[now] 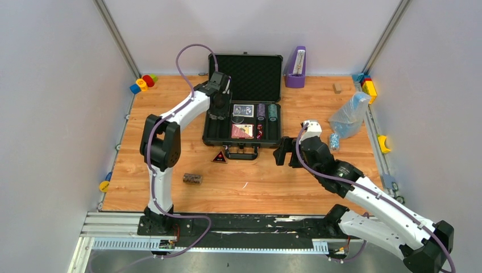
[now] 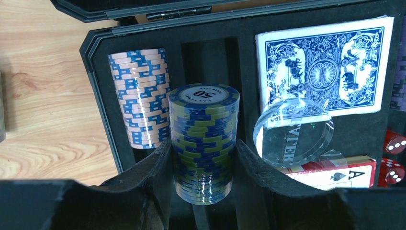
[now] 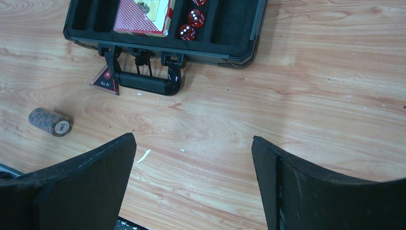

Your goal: Pack up texas hold em set

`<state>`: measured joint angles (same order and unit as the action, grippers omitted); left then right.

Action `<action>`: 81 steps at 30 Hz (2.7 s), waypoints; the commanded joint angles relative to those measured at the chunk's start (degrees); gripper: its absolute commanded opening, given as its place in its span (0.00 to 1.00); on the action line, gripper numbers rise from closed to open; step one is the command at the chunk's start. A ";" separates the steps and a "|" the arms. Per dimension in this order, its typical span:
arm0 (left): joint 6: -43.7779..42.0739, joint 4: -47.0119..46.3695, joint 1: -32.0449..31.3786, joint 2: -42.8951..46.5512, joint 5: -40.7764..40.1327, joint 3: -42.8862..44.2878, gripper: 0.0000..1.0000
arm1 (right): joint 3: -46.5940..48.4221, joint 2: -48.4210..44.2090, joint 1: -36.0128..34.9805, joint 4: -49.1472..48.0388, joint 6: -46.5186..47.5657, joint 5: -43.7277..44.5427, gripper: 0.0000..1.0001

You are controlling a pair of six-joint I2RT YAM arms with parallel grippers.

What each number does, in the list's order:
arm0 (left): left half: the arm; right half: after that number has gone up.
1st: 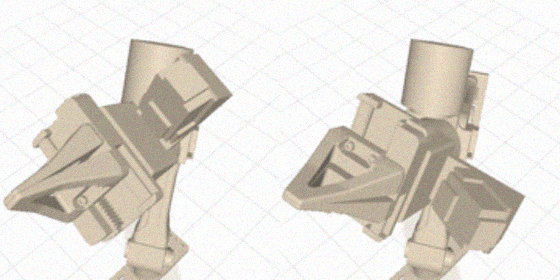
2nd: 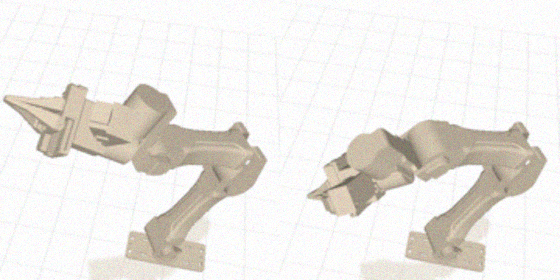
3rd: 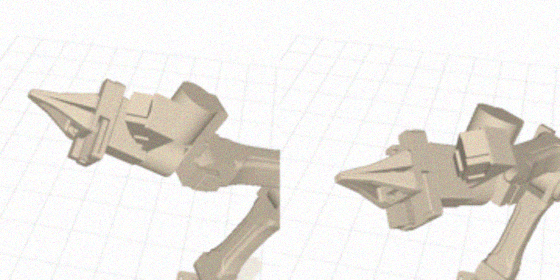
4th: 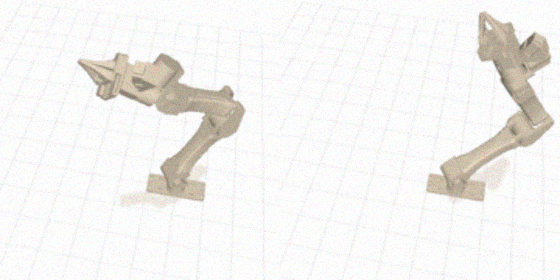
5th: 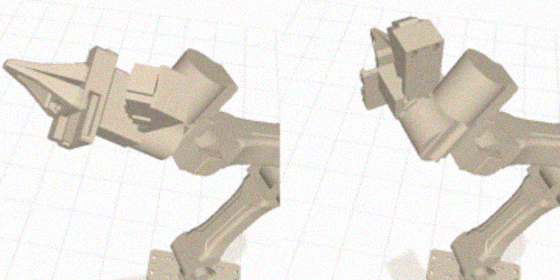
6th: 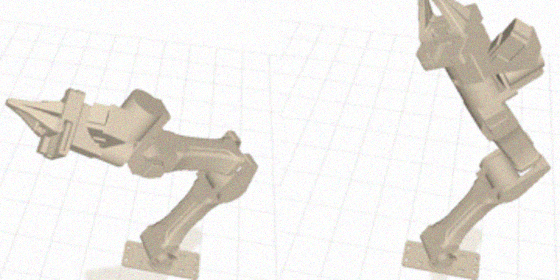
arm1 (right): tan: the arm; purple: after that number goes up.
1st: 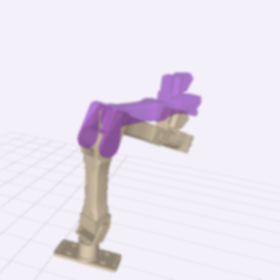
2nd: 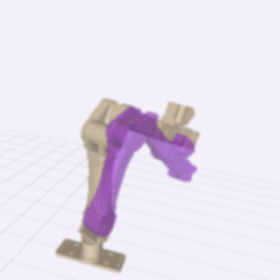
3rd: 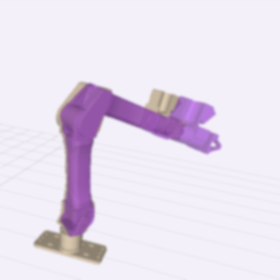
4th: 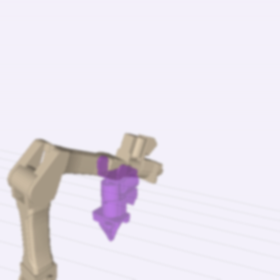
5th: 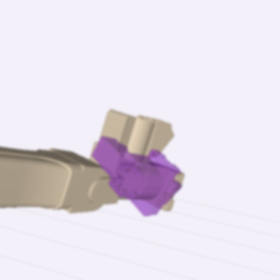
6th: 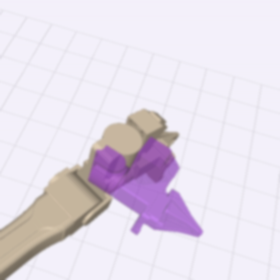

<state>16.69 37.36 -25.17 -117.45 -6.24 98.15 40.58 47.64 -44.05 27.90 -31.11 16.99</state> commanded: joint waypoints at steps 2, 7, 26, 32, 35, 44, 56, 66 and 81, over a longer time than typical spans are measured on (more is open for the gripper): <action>-0.52 -3.14 1.03 0.10 2.60 5.16 0.66 | 2.57 0.08 0.33 -2.61 1.01 0.25 0.92; -0.28 -2.88 1.82 2.33 5.82 4.32 0.94 | 2.50 -0.24 0.31 -2.51 0.88 -0.37 0.92; 2.99 -5.01 1.83 34.96 10.77 -30.04 0.70 | 0.46 -3.20 0.37 -1.76 -0.29 -6.01 0.92; 4.20 -8.71 1.88 31.29 15.72 -31.34 0.23 | 0.20 -2.73 0.34 -1.96 -0.53 -6.71 0.92; 4.44 -10.60 1.87 28.14 16.11 -30.09 0.21 | 0.20 -2.74 0.33 -2.05 -0.61 -6.96 0.92; 3.14 -10.16 1.85 14.80 12.37 -19.26 0.19 | 1.00 -1.33 0.36 -2.03 0.35 -5.00 0.92; 0.51 -7.26 3.61 0.85 6.59 -4.22 0.11 | 2.58 2.90 0.38 -2.37 1.12 -3.09 0.93; 1.40 -10.45 5.57 10.10 10.48 -12.71 0.19 | 1.79 1.15 0.43 -2.30 0.97 -5.57 0.95; 32.29 -1.73 5.65 55.46 -12.49 -47.05 1.00 | 1.17 -0.35 0.46 -1.01 -0.72 -6.78 1.00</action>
<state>32.71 31.31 -19.84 -71.57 -10.92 56.64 40.58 49.30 -43.79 27.62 -31.22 10.94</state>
